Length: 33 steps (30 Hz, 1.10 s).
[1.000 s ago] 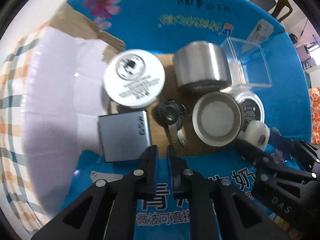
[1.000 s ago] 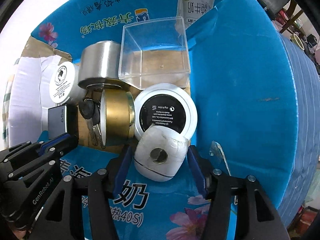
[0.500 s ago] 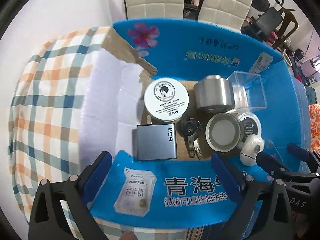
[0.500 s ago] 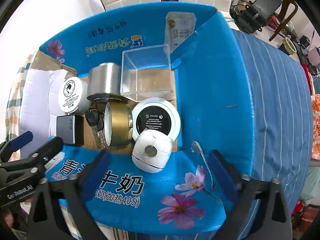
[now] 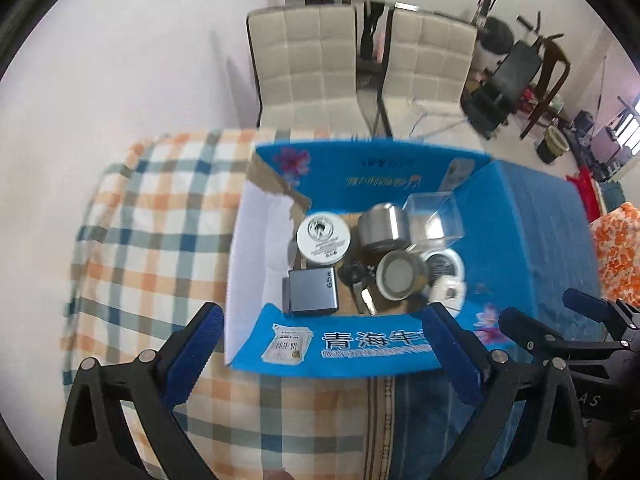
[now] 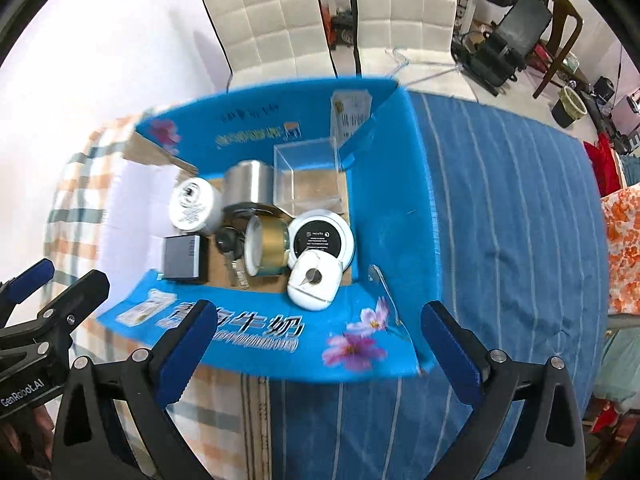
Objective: Organize rigid objects
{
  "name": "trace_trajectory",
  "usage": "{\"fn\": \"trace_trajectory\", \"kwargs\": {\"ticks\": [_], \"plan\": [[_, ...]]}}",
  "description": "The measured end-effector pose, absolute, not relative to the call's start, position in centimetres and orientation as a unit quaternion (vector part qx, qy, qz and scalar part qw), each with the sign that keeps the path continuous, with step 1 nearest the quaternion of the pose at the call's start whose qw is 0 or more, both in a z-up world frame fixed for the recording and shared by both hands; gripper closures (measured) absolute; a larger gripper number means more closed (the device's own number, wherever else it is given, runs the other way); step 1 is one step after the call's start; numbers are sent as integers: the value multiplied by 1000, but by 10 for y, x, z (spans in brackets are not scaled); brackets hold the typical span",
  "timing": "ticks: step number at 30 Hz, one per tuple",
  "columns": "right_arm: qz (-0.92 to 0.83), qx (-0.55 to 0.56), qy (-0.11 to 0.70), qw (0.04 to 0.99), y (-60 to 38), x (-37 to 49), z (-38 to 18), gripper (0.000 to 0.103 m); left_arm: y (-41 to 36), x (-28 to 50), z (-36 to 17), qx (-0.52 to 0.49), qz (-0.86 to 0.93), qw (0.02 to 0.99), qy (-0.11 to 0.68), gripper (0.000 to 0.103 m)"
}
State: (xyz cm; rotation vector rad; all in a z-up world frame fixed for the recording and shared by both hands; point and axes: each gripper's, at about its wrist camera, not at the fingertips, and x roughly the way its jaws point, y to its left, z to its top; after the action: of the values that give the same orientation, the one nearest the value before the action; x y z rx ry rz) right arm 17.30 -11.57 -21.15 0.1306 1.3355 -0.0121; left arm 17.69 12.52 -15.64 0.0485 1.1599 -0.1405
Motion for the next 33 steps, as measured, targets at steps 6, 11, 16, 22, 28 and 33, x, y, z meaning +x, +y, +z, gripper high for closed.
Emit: {"fn": "trace_trajectory", "kwargs": {"ticks": [6,11,16,22,28,33], "plan": [[11,70,587,807,-121,134,-146,0,127,140,-106,18,-76,846,528,1],[27,79,567,820,-126,99,-97,0,128,113,-75,9,-79,850,520,1],[40,78,549,831,-128,67,-57,0,128,92,-53,3,-74,851,519,1],[57,92,539,835,-129,42,-26,0,123,75,-25,12,-75,863,499,1],[50,84,515,852,-130,27,3,0,125,74,-14,11,-66,874,481,1],[33,78,497,863,-134,31,11,0,124,77,-16,14,-59,877,476,1]]}}
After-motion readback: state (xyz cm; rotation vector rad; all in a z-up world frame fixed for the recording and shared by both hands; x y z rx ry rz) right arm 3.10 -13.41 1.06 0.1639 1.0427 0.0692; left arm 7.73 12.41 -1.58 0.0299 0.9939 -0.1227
